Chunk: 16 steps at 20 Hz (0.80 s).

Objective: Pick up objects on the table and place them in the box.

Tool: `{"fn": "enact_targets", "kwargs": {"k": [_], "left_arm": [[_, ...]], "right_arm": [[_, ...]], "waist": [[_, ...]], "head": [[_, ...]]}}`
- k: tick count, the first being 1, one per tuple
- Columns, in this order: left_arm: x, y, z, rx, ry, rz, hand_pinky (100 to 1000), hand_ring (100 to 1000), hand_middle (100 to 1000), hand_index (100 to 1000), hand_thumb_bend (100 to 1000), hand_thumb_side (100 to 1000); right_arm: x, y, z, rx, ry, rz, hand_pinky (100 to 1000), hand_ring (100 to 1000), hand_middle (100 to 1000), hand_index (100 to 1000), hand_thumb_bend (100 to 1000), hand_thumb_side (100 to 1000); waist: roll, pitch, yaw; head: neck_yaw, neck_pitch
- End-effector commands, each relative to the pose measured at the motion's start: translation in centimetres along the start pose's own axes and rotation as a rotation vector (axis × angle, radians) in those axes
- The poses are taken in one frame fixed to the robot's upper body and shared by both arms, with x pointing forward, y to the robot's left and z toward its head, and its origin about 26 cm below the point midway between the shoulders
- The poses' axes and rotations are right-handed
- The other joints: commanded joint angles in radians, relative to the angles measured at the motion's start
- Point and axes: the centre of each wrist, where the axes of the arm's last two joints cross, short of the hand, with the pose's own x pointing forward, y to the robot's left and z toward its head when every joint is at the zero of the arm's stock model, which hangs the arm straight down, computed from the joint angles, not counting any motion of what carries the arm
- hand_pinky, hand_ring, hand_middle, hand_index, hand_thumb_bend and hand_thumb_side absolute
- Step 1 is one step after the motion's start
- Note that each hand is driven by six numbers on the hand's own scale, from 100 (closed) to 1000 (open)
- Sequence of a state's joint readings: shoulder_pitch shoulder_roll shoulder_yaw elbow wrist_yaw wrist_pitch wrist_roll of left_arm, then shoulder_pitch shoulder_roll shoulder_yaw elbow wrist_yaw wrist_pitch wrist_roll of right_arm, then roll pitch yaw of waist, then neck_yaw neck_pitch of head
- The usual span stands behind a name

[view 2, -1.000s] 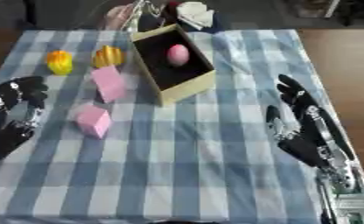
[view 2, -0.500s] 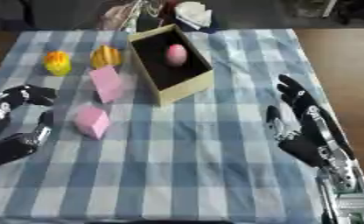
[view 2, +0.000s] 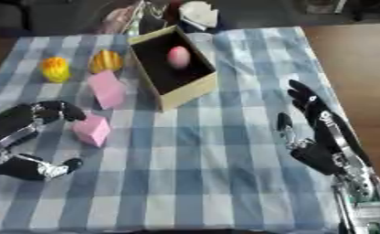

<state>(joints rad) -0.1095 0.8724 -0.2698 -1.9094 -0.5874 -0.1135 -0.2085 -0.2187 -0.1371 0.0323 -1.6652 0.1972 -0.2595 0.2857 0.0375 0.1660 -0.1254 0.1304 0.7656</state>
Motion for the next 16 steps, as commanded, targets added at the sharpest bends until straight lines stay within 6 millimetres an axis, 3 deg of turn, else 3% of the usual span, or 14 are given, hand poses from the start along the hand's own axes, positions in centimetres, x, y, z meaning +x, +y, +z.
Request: {"fn": "enact_targets", "kwargs": {"k": [1, 5, 13, 16], "left_arm": [[-1.4, 2.2, 0.1, -0.094, 0.012, -0.157, 770, 756, 787, 860, 488, 407], [-2.5, 4.3, -0.7, -0.16, 0.021, -0.291, 770, 760, 791, 861, 523, 393], [-3.9, 3.8, -4.2, -0.266, 0.026, -0.355, 763, 750, 776, 856, 484, 365], [-4.1, 3.8, -5.1, -0.298, 0.037, -0.361, 764, 752, 783, 862, 509, 363]], "right_arm": [[0.4, -0.4, -0.2, 0.008, -0.019, 0.014, 1000, 1000, 1000, 1000, 100, 415], [0.4, -0.2, -0.3, 0.012, -0.02, 0.007, 1000, 1000, 1000, 1000, 100, 414], [0.4, -0.1, -0.3, 0.012, -0.02, 0.001, 1000, 1000, 1000, 1000, 100, 410], [0.4, -0.1, -0.2, 0.011, -0.018, 0.0, 1000, 1000, 1000, 1000, 100, 414]], "waist": [[0.004, -0.027, -0.004], [0.0, -0.025, -0.008], [-0.004, -0.027, -0.006], [-0.005, -0.029, -0.005]], "head": [[0.004, 0.004], [0.008, 0.004], [-0.001, 0.004], [-0.002, 0.004]]}}
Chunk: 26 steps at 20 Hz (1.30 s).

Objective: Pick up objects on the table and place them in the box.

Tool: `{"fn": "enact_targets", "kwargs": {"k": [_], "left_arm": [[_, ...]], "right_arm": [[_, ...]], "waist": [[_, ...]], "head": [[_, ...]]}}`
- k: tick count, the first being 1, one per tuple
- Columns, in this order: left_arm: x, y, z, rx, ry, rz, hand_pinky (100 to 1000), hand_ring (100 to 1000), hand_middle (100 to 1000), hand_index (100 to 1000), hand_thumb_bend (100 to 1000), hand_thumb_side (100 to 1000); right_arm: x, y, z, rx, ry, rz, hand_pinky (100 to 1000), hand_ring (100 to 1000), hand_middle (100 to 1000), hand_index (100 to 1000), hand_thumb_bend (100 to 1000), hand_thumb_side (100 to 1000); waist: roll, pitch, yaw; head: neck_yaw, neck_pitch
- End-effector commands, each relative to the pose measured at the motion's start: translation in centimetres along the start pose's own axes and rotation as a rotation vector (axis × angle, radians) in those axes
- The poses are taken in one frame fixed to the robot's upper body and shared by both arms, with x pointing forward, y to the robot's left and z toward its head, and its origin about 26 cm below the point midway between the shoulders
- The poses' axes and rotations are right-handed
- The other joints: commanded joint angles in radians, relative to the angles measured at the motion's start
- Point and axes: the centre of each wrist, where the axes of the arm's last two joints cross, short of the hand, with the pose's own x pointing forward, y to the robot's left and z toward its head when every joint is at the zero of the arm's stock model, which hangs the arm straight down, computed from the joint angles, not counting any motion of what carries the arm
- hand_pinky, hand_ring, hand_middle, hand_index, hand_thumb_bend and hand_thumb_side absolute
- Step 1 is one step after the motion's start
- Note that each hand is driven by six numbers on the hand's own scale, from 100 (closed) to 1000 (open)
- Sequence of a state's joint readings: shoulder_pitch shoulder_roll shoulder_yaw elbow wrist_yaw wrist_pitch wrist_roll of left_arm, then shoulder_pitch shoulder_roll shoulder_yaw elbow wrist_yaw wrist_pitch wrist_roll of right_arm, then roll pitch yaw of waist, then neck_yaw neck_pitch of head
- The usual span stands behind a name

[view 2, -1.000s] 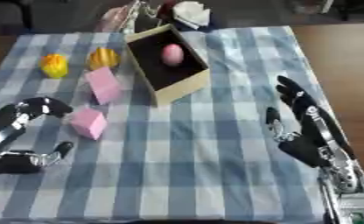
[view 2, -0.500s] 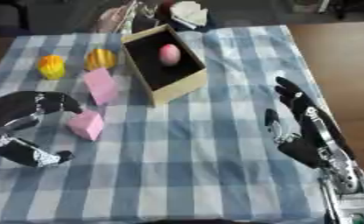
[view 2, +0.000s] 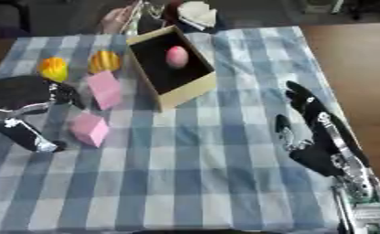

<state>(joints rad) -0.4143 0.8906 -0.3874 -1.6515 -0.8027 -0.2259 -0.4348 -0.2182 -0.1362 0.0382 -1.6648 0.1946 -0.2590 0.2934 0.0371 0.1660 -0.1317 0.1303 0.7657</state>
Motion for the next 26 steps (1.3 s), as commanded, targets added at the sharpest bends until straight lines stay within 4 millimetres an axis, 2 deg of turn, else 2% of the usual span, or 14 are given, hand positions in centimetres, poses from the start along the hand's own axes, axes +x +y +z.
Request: {"fn": "enact_targets", "kwargs": {"k": [1, 9, 16, 24, 26], "left_arm": [[-0.8, 0.8, -0.3, -0.033, 0.026, -0.021, 764, 752, 784, 863, 509, 362], [-1.0, 2.2, -0.7, -0.052, 0.069, 0.054, 768, 754, 794, 875, 482, 354], [-0.8, 1.2, -1.6, -0.124, 0.047, 0.114, 778, 765, 808, 880, 478, 414], [-1.1, -0.2, -2.4, -0.159, 0.055, 0.148, 760, 737, 774, 864, 444, 320], [-1.1, -0.6, -2.5, -0.165, 0.051, 0.15, 732, 686, 722, 827, 412, 200]], "right_arm": [[0.4, -0.3, -0.2, -0.002, -0.017, 0.005, 1000, 1000, 1000, 1000, 100, 414], [0.3, -0.2, -0.1, -0.003, -0.016, 0.004, 1000, 1000, 1000, 1000, 100, 414], [0.4, -0.2, -0.2, -0.002, -0.017, 0.002, 1000, 1000, 1000, 1000, 100, 414], [0.4, -0.2, -0.2, -0.002, -0.018, -0.001, 1000, 1000, 1000, 1000, 100, 415], [0.4, -0.2, -0.2, -0.002, -0.019, -0.001, 1000, 1000, 1000, 1000, 100, 414]], "waist": [[-0.005, -0.029, 0.001], [-0.005, -0.03, 0.001], [-0.005, -0.03, -0.004], [-0.005, -0.031, -0.008], [-0.005, -0.031, -0.009]], "head": [[-0.002, 0.004], [-0.003, 0.004], [-0.001, 0.004], [0.0, 0.004], [0.001, 0.004]]}}
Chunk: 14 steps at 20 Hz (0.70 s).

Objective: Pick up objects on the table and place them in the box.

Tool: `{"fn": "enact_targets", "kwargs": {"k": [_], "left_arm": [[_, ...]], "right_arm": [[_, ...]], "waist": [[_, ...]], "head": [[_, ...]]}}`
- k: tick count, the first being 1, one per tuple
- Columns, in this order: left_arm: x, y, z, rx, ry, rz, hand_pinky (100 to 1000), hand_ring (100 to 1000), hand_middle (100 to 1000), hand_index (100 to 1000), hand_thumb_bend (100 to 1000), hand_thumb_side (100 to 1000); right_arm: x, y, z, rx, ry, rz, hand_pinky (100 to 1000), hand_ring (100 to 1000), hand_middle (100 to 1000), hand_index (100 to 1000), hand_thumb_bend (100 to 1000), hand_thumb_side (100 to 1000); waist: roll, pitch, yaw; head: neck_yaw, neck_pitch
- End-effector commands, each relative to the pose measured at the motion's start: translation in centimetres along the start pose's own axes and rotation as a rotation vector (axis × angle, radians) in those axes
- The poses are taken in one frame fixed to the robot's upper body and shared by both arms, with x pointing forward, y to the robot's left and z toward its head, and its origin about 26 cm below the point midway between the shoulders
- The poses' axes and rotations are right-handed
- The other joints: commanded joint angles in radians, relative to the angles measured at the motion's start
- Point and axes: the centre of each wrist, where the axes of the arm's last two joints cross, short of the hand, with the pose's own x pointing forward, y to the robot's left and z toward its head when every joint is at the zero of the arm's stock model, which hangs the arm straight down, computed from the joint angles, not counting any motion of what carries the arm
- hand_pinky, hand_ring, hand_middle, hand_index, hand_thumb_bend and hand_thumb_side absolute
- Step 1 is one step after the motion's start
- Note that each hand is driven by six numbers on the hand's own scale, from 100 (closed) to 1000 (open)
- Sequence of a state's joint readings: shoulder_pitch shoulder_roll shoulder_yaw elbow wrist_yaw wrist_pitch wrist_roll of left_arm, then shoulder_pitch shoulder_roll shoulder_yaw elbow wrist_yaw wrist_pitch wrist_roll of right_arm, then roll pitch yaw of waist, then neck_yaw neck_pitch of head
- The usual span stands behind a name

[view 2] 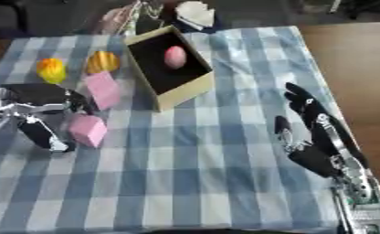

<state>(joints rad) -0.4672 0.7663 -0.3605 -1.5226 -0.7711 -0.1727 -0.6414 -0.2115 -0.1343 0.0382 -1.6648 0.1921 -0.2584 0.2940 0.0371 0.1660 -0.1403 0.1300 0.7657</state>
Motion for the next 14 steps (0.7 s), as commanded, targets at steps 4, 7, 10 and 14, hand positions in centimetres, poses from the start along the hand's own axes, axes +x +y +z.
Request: {"fn": "enact_targets", "kwargs": {"k": [4, 7, 10, 14], "left_arm": [[-0.4, 0.8, 0.6, 0.073, 0.001, -0.01, 653, 580, 592, 736, 289, 174], [0.0, 2.0, 1.4, 0.165, -0.02, -0.002, 614, 529, 532, 687, 240, 170], [0.6, 4.2, 2.9, 0.263, -0.042, -0.019, 613, 523, 525, 683, 231, 167], [1.4, 7.7, 4.2, 0.379, -0.047, -0.061, 624, 530, 529, 688, 270, 161]], "right_arm": [[0.5, -0.3, -0.4, -0.003, -0.023, 0.004, 1000, 1000, 1000, 1000, 100, 414], [0.5, -0.3, -0.4, -0.002, -0.023, 0.004, 1000, 1000, 1000, 1000, 100, 414], [0.5, -0.3, -0.3, -0.003, -0.021, 0.004, 1000, 1000, 1000, 1000, 100, 415], [0.5, -0.1, -0.3, 0.006, -0.021, 0.001, 1000, 1000, 1000, 1000, 100, 414]], "waist": [[-0.004, -0.031, 0.0], [-0.003, -0.032, 0.001], [-0.003, -0.033, 0.002], [-0.002, -0.035, -0.003]], "head": [[0.0, 0.004], [-0.001, 0.004], [-0.001, 0.004], [0.003, 0.004]]}}
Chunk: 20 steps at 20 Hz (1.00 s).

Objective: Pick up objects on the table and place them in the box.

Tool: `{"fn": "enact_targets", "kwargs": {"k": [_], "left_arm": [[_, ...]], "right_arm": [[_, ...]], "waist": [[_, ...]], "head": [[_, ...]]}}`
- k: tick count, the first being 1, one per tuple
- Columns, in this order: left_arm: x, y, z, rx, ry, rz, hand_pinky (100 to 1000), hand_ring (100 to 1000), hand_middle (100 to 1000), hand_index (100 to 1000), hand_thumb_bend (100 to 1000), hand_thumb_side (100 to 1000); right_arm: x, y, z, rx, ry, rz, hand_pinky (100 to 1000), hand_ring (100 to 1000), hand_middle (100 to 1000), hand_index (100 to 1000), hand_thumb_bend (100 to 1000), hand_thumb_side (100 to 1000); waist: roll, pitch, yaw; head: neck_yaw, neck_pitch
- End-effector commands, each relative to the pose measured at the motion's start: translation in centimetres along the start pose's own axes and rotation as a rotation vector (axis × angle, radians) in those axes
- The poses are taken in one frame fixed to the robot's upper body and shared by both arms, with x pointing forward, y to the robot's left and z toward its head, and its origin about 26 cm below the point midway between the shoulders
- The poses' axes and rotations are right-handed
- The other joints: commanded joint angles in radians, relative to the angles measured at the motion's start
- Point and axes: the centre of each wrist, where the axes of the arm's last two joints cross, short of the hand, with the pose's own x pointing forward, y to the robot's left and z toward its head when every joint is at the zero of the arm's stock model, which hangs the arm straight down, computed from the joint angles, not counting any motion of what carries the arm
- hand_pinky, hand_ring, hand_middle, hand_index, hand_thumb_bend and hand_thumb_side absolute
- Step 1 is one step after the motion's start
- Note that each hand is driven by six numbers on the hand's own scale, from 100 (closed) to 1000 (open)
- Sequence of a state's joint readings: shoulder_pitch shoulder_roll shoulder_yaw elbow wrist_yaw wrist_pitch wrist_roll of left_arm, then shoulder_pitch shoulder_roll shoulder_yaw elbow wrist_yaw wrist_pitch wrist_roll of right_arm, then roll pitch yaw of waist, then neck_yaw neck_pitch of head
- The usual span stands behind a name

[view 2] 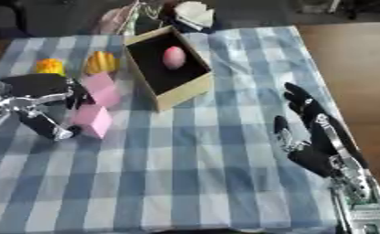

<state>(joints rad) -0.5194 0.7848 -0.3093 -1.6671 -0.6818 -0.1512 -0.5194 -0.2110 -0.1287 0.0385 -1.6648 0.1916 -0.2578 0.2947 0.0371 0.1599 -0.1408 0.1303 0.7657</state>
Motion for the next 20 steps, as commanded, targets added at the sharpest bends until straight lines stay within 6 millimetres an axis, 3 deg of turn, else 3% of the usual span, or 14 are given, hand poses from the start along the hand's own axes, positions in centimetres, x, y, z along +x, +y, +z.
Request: {"fn": "enact_targets", "kwargs": {"k": [1, 8, 14, 20], "left_arm": [[-0.1, 3.6, 0.6, 0.092, 0.021, -0.06, 627, 533, 533, 693, 282, 160], [-0.2, 5.0, -4.7, 0.171, 0.081, -0.09, 636, 546, 545, 704, 317, 164], [0.0, 3.4, -8.6, 0.204, 0.122, -0.11, 698, 643, 649, 792, 359, 177], [0.6, 1.7, -10.1, 0.163, 0.106, -0.138, 744, 720, 743, 845, 393, 179]], "right_arm": [[0.5, -0.2, -0.3, 0.011, -0.022, 0.005, 1000, 1000, 1000, 1000, 100, 414], [0.6, 0.3, -0.7, 0.04, -0.04, -0.009, 1000, 1000, 1000, 1000, 100, 408], [0.6, 0.5, -0.9, 0.06, -0.045, -0.014, 1000, 1000, 1000, 1000, 100, 401], [0.6, 0.5, -0.9, 0.064, -0.045, -0.015, 1000, 1000, 1000, 1000, 100, 397]], "waist": [[-0.003, -0.03, -0.007], [-0.012, -0.027, -0.042], [-0.008, -0.022, -0.066], [-0.006, -0.02, -0.074]], "head": [[0.006, 0.004], [0.034, 0.004], [0.048, 0.004], [0.045, 0.004]]}}
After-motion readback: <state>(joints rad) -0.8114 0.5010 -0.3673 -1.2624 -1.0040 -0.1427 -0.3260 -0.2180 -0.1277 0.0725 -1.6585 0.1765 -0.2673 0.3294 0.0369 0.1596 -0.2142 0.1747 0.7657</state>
